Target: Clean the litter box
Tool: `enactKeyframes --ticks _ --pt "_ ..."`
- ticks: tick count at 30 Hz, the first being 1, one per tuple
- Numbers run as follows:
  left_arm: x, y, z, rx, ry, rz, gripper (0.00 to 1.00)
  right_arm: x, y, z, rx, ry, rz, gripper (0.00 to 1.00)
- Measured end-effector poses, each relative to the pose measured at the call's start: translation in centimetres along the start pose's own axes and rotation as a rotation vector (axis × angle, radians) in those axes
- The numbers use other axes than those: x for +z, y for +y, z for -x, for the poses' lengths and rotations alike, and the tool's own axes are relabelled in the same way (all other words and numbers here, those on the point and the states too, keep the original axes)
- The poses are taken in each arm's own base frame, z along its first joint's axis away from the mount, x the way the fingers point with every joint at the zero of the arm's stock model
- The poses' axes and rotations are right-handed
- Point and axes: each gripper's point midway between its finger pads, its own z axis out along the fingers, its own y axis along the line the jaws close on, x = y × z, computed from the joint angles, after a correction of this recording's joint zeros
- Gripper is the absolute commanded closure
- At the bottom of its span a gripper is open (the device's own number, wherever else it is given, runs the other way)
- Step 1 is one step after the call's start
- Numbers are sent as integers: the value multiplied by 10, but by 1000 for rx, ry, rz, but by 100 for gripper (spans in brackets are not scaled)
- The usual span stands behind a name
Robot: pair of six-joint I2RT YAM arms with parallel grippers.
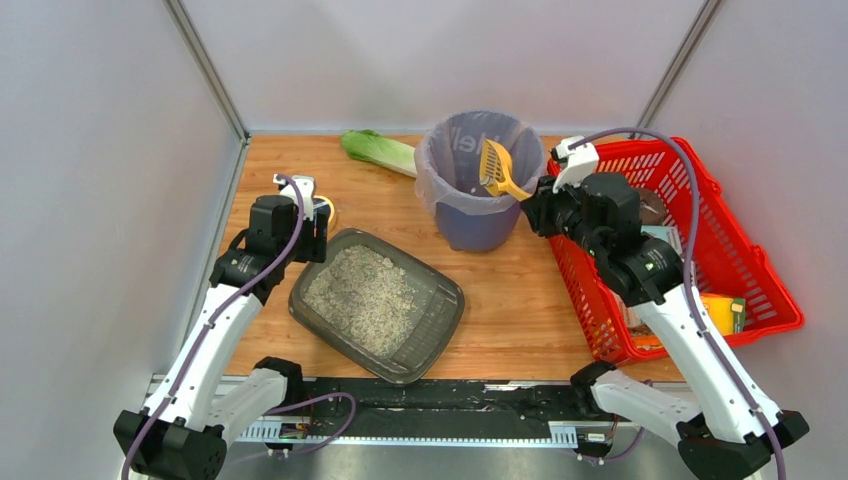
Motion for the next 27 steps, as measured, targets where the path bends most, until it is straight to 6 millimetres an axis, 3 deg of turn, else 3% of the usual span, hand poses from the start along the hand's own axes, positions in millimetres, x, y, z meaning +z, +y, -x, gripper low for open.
enactKeyframes --ticks 4,10,17,23,27 --pt "0 0 0 0 0 0 29 -10 3 7 -126 -39 21 100" --pt "0 0 0 0 0 0 30 -21 38 15 -359 -130 107 100" --pt "0 0 0 0 0 0 30 -19 46 -3 -582 -157 11 100" --pt "0 0 0 0 0 0 30 -19 38 5 -599 -211 -65 100" --pt "0 0 0 0 0 -1 29 -38 41 21 -501 -320 -23 100"
